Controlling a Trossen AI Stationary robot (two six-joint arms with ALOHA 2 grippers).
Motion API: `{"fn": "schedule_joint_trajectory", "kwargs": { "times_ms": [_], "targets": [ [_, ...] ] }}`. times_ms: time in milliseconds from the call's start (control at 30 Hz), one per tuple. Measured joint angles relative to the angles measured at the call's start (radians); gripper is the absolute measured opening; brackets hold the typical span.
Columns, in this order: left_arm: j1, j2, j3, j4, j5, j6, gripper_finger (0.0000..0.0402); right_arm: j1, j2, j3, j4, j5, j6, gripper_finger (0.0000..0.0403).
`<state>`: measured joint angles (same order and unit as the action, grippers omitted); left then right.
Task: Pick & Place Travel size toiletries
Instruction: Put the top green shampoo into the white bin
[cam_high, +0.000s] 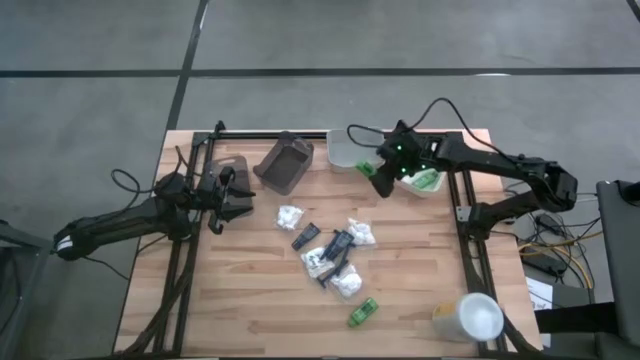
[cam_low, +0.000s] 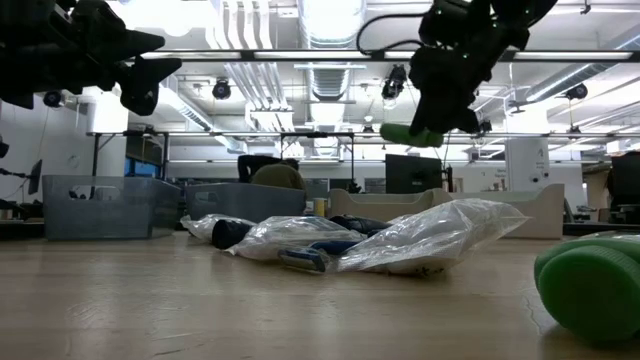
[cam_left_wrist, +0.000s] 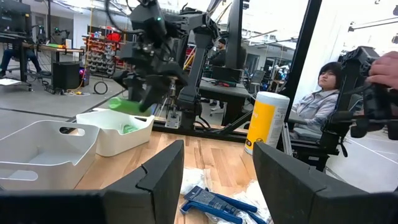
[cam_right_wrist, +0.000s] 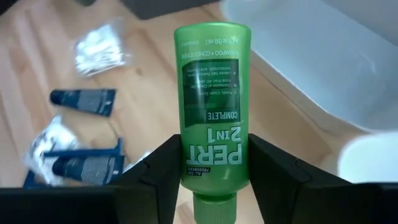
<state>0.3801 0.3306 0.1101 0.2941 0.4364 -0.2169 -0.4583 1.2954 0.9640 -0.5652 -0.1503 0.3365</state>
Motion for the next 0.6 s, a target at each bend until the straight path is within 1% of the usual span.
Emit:
{"fn": "schedule_joint_trajectory", "kwargs": {
  "times_ms": [167, 367, 467, 600],
  "targets": [
    [0.0, 0.0, 0.0, 0.0, 0.0, 0.0, 0.0198, -0.044, -0.026, -0.04, -0.006, 0.046, 0.053, 0.0174],
    [0.0, 0.0, 0.0, 0.0, 0.0, 0.0, 0.0198, -0.103, -0.079, -0.09, -0.011, 0.049, 0.048, 0.0175],
    [0.0, 0.0, 0.0, 0.0, 0.0, 0.0, 0.0198, -0.133, -0.11, -0.12, -0.025, 0.05, -0.009, 0.0167],
    [0.0, 0.0, 0.0, 0.0, 0.0, 0.0, 0.0198, -0.175, -0.15, -0.153, -0.07, 0.05, -0.17, 0.0162]
  ]
}}
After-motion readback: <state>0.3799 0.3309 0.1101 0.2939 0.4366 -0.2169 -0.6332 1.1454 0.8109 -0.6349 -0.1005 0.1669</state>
